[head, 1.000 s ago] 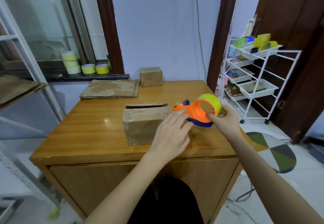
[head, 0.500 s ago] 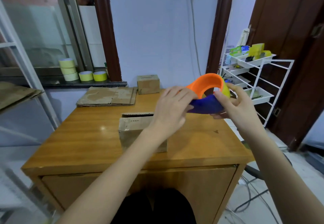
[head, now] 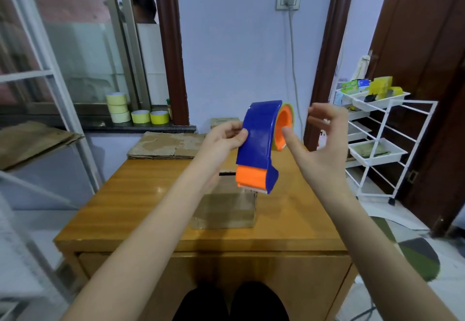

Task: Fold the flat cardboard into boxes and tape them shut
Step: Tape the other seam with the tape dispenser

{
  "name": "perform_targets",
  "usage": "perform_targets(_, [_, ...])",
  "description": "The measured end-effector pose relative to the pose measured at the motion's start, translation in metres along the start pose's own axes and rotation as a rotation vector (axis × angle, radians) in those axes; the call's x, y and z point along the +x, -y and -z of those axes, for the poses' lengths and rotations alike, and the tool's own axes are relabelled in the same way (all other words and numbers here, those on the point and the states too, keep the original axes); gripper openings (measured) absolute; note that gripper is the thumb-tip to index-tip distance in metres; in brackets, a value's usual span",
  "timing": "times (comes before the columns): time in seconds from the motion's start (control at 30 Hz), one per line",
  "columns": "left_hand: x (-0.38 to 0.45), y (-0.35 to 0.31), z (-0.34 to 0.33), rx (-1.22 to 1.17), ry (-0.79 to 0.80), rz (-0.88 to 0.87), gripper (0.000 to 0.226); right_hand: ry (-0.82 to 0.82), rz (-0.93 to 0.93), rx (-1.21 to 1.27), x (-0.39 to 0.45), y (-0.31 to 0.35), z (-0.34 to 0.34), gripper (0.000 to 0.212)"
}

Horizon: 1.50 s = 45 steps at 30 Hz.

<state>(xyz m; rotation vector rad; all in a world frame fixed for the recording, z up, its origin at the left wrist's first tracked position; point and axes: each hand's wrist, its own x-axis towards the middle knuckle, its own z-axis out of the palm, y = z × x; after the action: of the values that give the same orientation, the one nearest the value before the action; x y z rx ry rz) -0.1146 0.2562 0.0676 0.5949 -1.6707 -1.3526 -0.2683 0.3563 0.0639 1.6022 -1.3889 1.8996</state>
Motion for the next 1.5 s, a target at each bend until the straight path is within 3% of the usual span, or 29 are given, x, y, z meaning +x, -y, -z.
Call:
perform_targets(0.03, [-0.001, -0.001, 0.005, 0.006, -0.006, 0.013, 0.029, -0.027, 0.105, -0.050, 0.006, 0.001, -0.001, 0.054])
perform_targets(0.1, [-0.005, -0.007, 0.014, 0.038, 0.037, 0.023, 0.026, 0.090, 0.221, -0.096, 0.021, 0.007, -0.004, 0.058])
perform_targets(0.23, [-0.012, -0.022, 0.023, 0.135, 0.159, -0.003, 0.015, 0.553, 0.000, -0.043, 0.044, 0.026, -0.021, 0.066])
perform_targets(0.47, [-0.017, -0.021, 0.035, 0.251, 0.214, 0.054, 0.015, 0.873, 0.087, -0.195, 0.047, 0.016, -0.032, 0.037])
perform_targets(0.57, [-0.017, -0.015, 0.036, 0.199, 0.161, 0.046, 0.012, 0.822, 0.048, -0.086, 0.039, 0.010, -0.036, 0.026])
perform_targets(0.73, [-0.018, -0.014, 0.062, 0.182, -0.093, 0.013, 0.018, 0.557, -0.002, -0.114, 0.036, -0.006, -0.036, 0.024])
perform_targets(0.9, [-0.032, 0.010, 0.077, 0.176, -0.124, 0.189, 0.031, 0.403, -0.222, 0.067, 0.042, -0.011, -0.032, 0.019])
perform_targets(1.07, [-0.034, 0.025, 0.051, -0.281, -0.101, 0.427, 0.036, 0.360, -0.260, 0.107, 0.039, -0.010, -0.041, 0.015])
perform_targets(1.23, [-0.035, 0.033, 0.041, -0.552, -0.183, 0.440, 0.028, 0.312, -0.304, 0.083, 0.037, -0.014, -0.047, 0.008])
perform_targets(1.33, [-0.033, 0.034, 0.039, -0.531, -0.272, 0.423, 0.020, 0.307, -0.334, 0.054, 0.034, -0.012, -0.050, 0.017])
perform_targets(1.5, [-0.032, 0.034, 0.036, -0.469, -0.380, 0.388, 0.012, 0.396, -0.367, -0.040, 0.023, -0.009, -0.052, 0.065])
